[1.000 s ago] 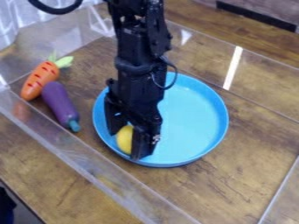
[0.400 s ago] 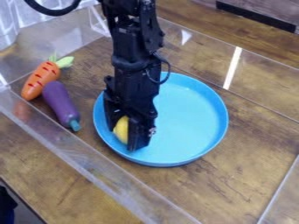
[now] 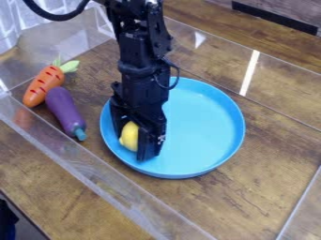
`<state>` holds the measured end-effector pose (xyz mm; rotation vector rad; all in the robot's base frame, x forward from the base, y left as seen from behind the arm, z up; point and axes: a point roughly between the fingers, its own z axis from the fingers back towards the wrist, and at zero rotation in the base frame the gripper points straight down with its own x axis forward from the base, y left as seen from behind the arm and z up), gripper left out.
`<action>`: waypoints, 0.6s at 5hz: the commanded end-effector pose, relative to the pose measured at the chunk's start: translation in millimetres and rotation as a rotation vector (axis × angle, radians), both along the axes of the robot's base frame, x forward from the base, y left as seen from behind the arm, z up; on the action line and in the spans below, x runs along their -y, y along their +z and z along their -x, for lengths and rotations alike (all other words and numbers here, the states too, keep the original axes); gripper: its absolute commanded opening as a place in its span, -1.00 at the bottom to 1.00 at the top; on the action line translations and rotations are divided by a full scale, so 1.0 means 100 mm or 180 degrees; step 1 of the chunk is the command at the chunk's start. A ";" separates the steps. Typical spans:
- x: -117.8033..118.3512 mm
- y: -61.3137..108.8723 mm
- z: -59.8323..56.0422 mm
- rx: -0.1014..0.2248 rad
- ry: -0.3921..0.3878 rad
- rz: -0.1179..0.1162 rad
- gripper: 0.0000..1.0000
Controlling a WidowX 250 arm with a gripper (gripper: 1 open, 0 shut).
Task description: Remove the lemon from the blue tray and put it on the table
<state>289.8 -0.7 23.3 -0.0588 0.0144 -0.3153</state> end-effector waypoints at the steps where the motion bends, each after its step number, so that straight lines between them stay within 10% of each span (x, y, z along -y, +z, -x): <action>1: -0.06 0.02 -0.09 0.0105 0.0022 0.0030 1.00; 3: -0.09 -0.03 -0.10 0.0083 0.0027 0.0081 1.00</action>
